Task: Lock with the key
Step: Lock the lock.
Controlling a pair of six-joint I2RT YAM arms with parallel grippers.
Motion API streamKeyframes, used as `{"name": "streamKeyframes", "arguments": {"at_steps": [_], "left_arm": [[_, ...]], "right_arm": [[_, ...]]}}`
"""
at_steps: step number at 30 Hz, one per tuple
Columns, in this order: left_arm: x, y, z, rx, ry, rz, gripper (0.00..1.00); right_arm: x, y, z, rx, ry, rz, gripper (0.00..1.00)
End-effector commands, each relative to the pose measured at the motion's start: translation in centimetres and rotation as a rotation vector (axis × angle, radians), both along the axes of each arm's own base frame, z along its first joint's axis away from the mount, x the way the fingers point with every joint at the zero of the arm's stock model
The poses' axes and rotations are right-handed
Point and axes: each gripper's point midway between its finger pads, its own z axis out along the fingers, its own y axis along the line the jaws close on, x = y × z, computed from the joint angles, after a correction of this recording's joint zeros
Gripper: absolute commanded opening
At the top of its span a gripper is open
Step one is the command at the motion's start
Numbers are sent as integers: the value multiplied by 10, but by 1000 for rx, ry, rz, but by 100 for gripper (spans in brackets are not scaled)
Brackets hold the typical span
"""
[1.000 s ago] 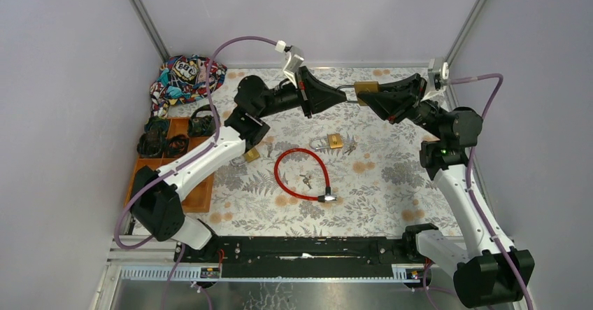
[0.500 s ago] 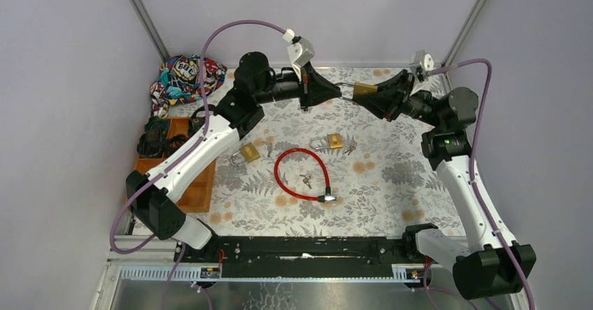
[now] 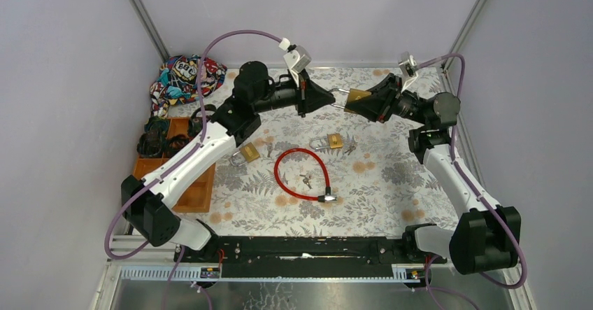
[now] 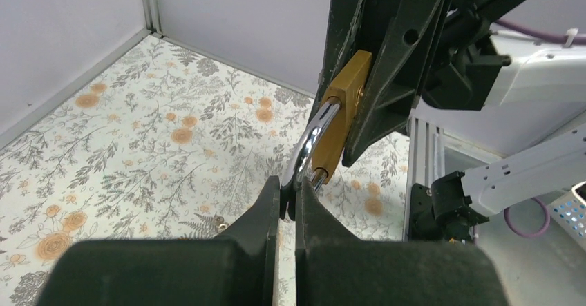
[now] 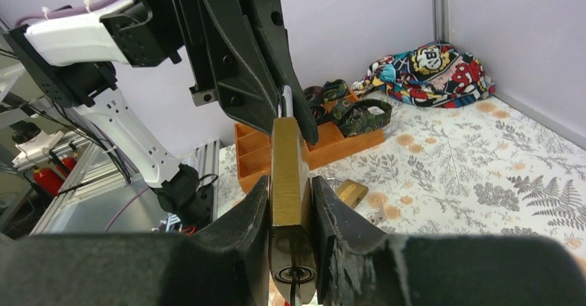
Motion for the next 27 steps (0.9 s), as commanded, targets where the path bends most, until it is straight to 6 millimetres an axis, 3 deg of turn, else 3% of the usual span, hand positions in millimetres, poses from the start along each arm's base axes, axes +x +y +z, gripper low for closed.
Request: {"name": "streamKeyframes", "arguments": {"at_steps": [1, 5, 12, 16, 22, 24, 27], "left_arm": [[-137, -64, 46, -179, -141, -515, 0], [-150, -72, 34, -138, -119, -559, 0], [-163, -87, -6, -29, 77, -640, 0], [-172, -94, -4, -33, 49, -675, 0], [-168, -99, 34, -87, -103, -658, 0], [-168, -102, 33, -56, -116, -655, 0], [-180, -111, 12, 13, -65, -676, 0]], "right_arm": [[6, 23, 25, 139, 76, -21, 0], [14, 23, 14, 127, 103, -53, 0], [22, 21, 43, 176, 58, -85, 0], [24, 21, 51, 187, 50, -85, 0], [32, 14, 18, 142, 124, -124, 0], [36, 13, 13, 121, 128, -140, 0], [40, 15, 21, 125, 112, -125, 0]]}}
